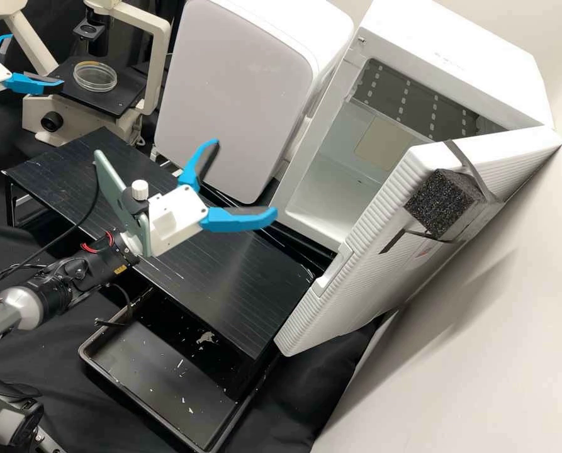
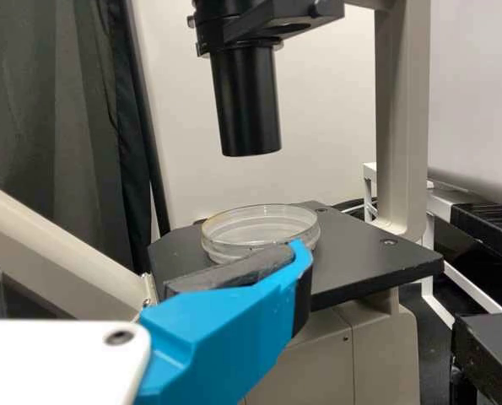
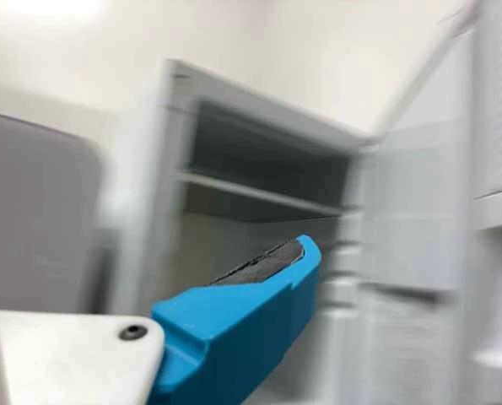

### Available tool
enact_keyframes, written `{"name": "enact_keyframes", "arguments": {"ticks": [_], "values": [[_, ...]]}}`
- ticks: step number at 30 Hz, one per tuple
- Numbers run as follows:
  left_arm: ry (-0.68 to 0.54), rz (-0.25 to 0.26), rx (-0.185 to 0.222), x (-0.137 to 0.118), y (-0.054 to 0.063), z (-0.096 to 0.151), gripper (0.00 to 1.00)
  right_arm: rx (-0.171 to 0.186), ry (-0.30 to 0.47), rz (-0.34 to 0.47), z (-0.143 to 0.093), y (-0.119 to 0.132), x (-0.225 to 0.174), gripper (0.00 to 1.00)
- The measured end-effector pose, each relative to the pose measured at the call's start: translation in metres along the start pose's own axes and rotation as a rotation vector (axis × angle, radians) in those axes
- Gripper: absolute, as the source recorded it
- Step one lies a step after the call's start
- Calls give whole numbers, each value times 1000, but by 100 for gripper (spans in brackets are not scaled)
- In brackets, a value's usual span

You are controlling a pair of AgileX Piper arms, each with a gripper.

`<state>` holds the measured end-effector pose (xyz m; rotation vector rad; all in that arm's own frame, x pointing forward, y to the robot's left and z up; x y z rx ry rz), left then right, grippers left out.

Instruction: Open the incubator door

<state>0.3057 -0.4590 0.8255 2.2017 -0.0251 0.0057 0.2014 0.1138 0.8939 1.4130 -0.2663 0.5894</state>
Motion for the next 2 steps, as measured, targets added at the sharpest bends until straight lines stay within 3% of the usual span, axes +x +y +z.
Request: {"name": "enact_keyframes", "arguments": {"ticks": [2], "values": [[0,0,0,0,0,0,100,68,36,-44,2,-8,-2,100]]}}
